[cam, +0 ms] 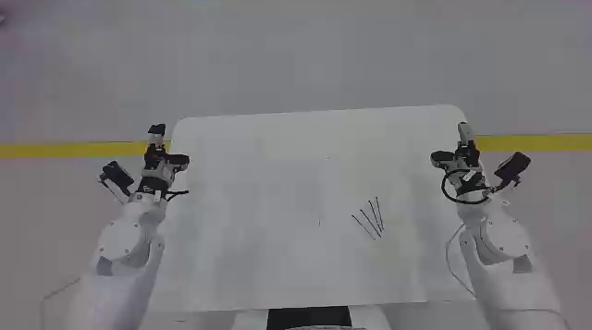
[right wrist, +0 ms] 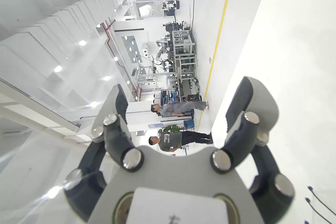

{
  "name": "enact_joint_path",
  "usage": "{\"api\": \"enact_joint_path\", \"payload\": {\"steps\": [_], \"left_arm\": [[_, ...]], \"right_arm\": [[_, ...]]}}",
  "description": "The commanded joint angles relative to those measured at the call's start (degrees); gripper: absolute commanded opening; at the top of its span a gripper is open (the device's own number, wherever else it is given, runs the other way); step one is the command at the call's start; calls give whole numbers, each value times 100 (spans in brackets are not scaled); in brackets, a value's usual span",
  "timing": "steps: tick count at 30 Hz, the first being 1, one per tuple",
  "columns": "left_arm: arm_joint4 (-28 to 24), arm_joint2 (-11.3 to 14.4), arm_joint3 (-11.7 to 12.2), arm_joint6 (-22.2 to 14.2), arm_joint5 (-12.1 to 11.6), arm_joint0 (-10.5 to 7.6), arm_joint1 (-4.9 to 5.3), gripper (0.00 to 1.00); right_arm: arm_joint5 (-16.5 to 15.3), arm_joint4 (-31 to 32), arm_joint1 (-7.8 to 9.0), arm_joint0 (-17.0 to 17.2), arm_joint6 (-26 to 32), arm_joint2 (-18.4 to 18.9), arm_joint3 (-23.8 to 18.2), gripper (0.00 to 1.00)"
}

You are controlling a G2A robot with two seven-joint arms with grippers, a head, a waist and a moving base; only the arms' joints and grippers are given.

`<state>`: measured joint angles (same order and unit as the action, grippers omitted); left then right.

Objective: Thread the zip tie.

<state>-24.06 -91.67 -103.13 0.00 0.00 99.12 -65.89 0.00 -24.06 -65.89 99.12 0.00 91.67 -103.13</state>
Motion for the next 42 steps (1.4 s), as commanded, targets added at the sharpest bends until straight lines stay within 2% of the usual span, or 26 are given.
{"api": "enact_joint_path", "payload": {"steps": [1,4,11,13,15,28,30,34,38,39,41,42], "left_arm": [[0,0,0,0,0,0,0,100],[0,0,0,0,0,0,0,100],[0,0,0,0,0,0,0,100],[0,0,0,0,0,0,0,100],[0,0,0,0,0,0,0,100],[0,0,0,0,0,0,0,100],[0,0,0,0,0,0,0,100],[0,0,0,0,0,0,0,100],[0,0,0,0,0,0,0,100],[0,0,0,0,0,0,0,100],[0,0,0,0,0,0,0,100],[0,0,0,0,0,0,0,100]], "right_arm": [[-76,177,10,-28,88,-6,-85,100],[-419,747,54,-21,694,6,-76,100],[-870,1915,220,-114,2734,223,-65,100],[-1228,2264,278,-94,3511,210,-69,100],[-1547,2320,330,-42,4371,165,-38,100],[-1616,2441,340,-67,4496,140,-107,100],[-1703,2785,384,-190,4966,109,-126,100],[-1653,3062,470,-579,6008,10,-29,100],[-1608,3506,565,-1015,7314,-284,141,100],[-1741,3894,598,-1184,7617,-386,125,100],[-1948,3674,600,-1279,7835,-620,205,100],[-1948,3572,609,-1350,7953,-681,199,100]]}}
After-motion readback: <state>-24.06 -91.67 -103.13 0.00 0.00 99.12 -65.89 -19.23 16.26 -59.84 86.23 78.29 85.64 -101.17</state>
